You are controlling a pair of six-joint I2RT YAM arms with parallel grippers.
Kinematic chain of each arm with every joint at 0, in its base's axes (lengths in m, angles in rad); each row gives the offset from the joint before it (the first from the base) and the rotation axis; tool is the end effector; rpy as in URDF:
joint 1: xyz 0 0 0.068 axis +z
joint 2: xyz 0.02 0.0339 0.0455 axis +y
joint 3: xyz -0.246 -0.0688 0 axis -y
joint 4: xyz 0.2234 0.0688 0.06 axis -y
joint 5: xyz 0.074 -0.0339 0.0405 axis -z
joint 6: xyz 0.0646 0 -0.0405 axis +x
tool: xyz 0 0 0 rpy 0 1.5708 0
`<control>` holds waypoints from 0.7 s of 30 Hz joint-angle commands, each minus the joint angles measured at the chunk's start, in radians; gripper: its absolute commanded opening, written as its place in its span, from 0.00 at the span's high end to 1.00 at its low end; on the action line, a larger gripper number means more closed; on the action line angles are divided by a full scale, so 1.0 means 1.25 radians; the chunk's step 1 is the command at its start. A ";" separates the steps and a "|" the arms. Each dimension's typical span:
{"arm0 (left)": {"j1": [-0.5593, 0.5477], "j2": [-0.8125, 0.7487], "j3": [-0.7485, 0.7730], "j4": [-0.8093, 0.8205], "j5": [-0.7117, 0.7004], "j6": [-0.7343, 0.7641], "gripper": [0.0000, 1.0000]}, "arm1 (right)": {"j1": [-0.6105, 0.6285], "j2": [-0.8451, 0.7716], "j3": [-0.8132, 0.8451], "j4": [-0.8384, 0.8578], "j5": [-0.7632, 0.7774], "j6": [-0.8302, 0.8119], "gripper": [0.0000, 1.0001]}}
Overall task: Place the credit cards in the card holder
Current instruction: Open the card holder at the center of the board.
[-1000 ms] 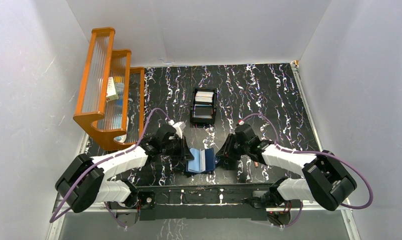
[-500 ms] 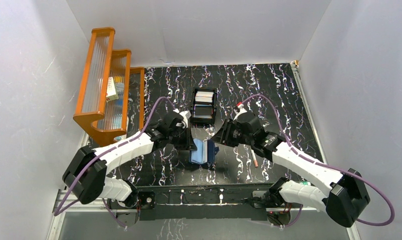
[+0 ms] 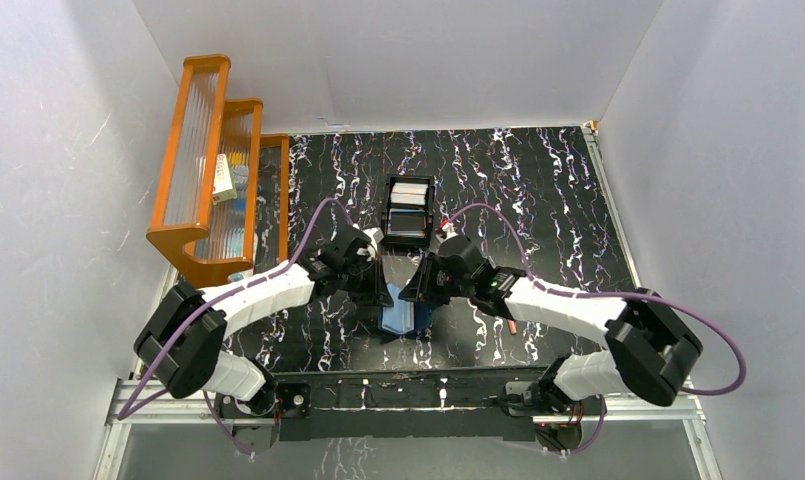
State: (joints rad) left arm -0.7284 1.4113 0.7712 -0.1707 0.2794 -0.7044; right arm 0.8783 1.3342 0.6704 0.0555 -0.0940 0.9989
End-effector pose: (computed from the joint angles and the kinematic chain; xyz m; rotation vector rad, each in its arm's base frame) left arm 0.2043 -0.2061 0.1724 0.1760 2.5797 -0.9509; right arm 0.1797 0.2261 0.1832 0.0866 2.4230 1.0884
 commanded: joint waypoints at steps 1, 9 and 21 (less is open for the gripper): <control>0.000 -0.021 -0.039 0.050 0.045 -0.021 0.98 | -0.003 0.027 -0.010 0.043 0.069 -0.025 0.73; 0.041 -0.014 -0.088 0.066 0.078 -0.032 0.83 | -0.001 0.068 -0.045 -0.041 0.151 -0.111 0.76; 0.051 -0.097 -0.151 0.123 0.106 -0.020 0.77 | -0.001 0.076 -0.104 -0.044 0.170 -0.112 0.78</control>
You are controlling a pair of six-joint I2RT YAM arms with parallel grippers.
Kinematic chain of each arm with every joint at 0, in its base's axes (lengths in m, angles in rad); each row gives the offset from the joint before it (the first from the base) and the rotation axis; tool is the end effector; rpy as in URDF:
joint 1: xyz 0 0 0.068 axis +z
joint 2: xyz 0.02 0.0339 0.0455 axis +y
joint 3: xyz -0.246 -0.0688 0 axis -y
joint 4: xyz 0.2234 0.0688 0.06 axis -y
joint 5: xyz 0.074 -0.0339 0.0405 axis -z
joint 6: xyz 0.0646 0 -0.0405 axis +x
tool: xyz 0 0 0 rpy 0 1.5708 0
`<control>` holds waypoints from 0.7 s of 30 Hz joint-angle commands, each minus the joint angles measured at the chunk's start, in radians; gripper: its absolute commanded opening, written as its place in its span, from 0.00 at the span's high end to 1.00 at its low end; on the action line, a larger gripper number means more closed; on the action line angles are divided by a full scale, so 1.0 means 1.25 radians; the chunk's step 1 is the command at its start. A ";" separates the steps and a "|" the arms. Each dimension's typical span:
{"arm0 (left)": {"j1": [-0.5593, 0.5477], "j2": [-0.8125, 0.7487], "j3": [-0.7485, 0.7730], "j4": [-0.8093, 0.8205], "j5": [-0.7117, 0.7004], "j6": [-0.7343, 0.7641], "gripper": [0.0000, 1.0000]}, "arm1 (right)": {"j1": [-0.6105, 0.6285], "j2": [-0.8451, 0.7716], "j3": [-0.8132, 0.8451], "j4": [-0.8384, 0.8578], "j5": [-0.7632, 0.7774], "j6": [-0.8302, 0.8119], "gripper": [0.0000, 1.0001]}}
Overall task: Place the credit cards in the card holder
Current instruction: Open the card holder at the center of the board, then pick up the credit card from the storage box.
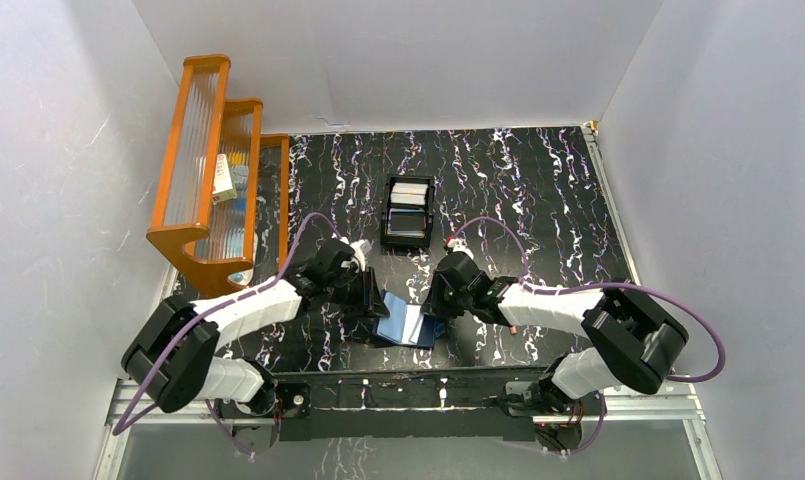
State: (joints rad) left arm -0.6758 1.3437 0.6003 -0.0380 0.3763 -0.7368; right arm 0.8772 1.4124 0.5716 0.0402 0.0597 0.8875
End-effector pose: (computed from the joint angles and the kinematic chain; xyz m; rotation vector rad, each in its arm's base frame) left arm 0.1918 -0.1842 0.1517 0.1253 2.5741 -1.0667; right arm 0.1764 0.2062 0.1306 0.0433 2.5091 0.7378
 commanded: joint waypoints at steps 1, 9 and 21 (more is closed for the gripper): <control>0.009 -0.046 -0.018 0.015 0.027 0.007 0.76 | 0.000 0.017 -0.022 -0.034 0.048 -0.023 0.78; 0.009 -0.058 -0.033 0.019 0.039 0.022 1.00 | 0.000 0.008 -0.018 -0.034 0.041 -0.024 0.77; 0.010 -0.112 0.007 -0.086 -0.020 0.047 1.00 | -0.007 -0.045 0.214 -0.062 0.060 -0.323 0.60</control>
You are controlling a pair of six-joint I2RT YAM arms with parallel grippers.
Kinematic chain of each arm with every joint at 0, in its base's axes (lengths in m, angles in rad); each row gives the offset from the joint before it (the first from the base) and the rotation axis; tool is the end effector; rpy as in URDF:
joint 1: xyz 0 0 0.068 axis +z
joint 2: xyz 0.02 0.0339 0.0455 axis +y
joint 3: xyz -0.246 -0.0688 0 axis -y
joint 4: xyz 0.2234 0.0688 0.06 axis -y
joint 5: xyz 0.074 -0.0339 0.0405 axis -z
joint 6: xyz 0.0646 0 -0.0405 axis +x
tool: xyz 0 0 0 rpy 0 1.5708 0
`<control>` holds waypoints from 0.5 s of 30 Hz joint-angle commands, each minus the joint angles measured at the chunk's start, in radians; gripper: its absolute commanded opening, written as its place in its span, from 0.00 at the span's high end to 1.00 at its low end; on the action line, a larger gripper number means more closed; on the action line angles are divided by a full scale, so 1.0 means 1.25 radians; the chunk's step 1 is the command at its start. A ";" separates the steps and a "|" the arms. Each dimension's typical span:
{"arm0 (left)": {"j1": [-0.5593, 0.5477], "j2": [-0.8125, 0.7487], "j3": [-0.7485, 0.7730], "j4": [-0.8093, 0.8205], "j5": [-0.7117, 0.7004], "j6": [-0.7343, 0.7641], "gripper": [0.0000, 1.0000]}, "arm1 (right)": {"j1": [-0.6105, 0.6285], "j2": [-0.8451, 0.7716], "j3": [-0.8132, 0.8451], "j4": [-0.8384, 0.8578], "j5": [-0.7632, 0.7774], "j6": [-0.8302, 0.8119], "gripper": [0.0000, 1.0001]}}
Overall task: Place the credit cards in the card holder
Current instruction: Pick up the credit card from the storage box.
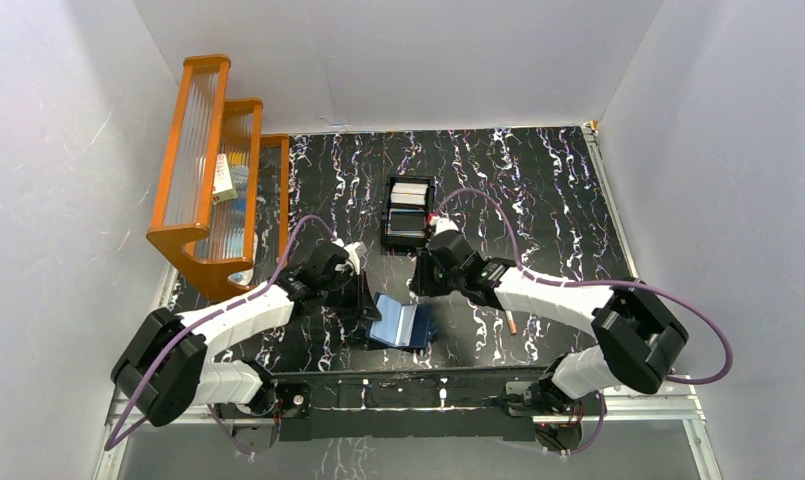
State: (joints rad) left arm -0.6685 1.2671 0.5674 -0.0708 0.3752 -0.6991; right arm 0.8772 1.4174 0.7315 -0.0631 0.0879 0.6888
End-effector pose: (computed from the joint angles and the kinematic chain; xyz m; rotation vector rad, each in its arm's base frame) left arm 0.1833 -0.1749 0.1569 0.1654 2.5484 -1.0548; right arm 0.1927 0.2229 0.1673 -0.1813 2.4113 0.6677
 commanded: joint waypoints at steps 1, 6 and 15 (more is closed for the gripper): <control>0.004 -0.056 0.032 -0.065 -0.021 0.016 1.00 | -0.014 -0.047 0.104 0.026 0.034 -0.202 0.59; 0.003 -0.085 0.023 -0.067 -0.014 0.004 1.00 | -0.092 0.029 0.251 -0.018 0.035 -0.392 0.59; 0.003 -0.142 0.007 -0.086 -0.006 -0.016 1.00 | -0.154 0.185 0.345 0.125 -0.007 -0.799 0.51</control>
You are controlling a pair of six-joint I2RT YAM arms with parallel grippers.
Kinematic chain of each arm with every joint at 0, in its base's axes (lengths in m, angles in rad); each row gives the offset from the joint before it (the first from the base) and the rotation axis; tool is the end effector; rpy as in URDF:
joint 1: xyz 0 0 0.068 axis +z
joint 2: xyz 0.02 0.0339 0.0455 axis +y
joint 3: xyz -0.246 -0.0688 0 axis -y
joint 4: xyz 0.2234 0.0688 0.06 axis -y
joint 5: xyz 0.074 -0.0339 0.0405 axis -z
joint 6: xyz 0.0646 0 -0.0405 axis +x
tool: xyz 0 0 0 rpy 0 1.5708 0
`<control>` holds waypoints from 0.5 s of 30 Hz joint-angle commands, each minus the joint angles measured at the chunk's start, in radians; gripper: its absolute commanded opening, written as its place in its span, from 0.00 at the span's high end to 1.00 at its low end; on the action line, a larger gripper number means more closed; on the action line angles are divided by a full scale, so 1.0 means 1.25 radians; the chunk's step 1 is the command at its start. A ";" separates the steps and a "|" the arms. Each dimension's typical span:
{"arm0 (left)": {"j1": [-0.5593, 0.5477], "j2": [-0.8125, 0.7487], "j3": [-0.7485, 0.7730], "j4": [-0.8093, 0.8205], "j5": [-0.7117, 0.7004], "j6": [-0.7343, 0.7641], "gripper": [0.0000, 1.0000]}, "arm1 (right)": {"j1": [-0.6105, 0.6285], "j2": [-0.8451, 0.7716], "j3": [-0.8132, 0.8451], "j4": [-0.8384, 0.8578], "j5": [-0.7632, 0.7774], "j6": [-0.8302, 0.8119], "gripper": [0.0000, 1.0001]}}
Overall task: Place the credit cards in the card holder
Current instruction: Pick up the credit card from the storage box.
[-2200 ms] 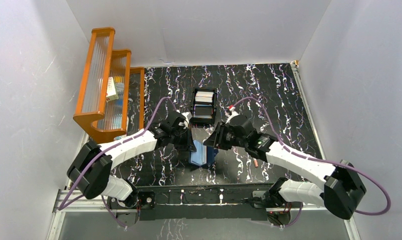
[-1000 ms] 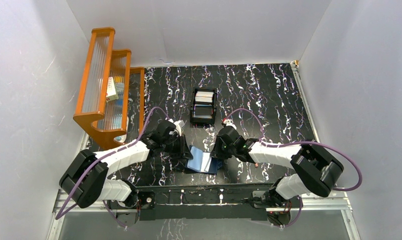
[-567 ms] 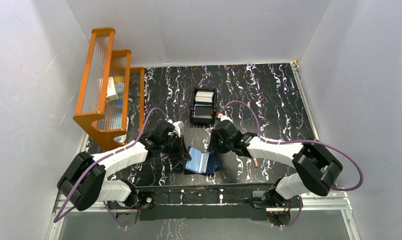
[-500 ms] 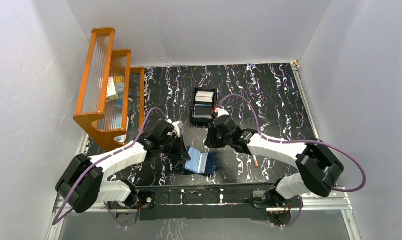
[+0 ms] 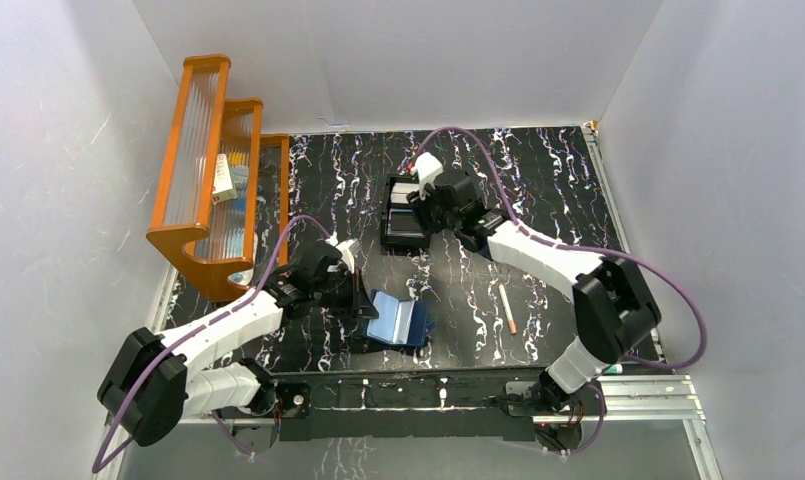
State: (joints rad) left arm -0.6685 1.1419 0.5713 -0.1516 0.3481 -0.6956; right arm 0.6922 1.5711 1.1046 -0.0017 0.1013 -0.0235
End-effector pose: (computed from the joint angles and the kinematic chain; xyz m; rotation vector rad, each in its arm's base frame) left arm 0.1741 -0.1656 0.1780 0.1639 2.4911 -1.0484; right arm 0.2890 0.2311 0.2502 -0.6582 1.9426 0.3155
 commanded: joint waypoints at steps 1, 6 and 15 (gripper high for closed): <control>0.003 -0.052 -0.003 -0.016 0.017 -0.027 1.00 | -0.011 0.086 0.067 0.076 -0.023 -0.257 0.50; 0.004 -0.075 -0.018 -0.004 -0.005 -0.035 1.00 | -0.021 0.224 0.180 0.058 -0.031 -0.362 0.45; 0.004 -0.088 -0.023 -0.004 0.001 -0.044 1.00 | -0.025 0.344 0.264 0.070 -0.035 -0.485 0.43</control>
State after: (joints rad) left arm -0.6685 1.0714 0.5518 -0.1581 0.3405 -0.7311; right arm 0.6674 1.9709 1.3674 0.0257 0.0643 -0.5156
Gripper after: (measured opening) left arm 0.043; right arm 0.566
